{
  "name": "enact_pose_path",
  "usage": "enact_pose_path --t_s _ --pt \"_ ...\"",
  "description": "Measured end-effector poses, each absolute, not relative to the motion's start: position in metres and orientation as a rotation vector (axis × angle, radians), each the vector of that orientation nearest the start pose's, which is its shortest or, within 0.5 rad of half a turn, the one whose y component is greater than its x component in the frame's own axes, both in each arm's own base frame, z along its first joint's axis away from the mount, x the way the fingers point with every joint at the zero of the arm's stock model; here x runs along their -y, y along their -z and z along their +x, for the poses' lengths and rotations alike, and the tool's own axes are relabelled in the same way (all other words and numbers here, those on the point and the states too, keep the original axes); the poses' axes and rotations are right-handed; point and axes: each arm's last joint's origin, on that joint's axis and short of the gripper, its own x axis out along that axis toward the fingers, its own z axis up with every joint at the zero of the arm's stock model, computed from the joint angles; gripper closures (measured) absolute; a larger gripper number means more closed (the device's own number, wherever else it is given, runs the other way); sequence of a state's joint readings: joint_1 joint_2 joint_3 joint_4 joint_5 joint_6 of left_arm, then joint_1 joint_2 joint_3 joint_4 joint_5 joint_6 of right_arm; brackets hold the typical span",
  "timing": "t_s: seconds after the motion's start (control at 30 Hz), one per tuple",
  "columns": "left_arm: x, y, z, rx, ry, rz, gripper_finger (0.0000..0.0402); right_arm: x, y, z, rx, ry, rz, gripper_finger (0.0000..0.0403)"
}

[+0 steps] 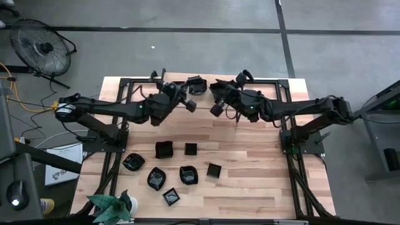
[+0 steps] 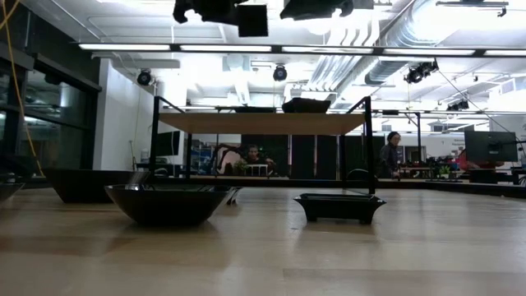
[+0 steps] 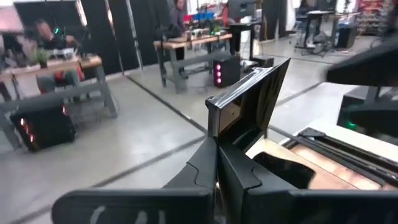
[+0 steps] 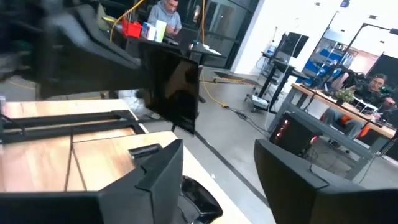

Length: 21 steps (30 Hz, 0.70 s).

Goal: Pick & Place Mini shaped plates
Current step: Stack the square-shaped plate on the square-shaped plate

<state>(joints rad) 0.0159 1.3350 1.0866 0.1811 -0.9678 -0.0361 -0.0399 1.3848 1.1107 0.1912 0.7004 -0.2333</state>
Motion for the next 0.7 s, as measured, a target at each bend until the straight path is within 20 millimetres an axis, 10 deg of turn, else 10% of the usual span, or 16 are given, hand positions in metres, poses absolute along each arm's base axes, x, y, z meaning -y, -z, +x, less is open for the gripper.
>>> enact_pose_path --t_s 0.7 --pt "-0.128 -0.341 0.219 -0.249 -0.834 -0.659 0.0401 0.030 -0.343 0.297 -0.273 0.699 -0.177 0.0203"
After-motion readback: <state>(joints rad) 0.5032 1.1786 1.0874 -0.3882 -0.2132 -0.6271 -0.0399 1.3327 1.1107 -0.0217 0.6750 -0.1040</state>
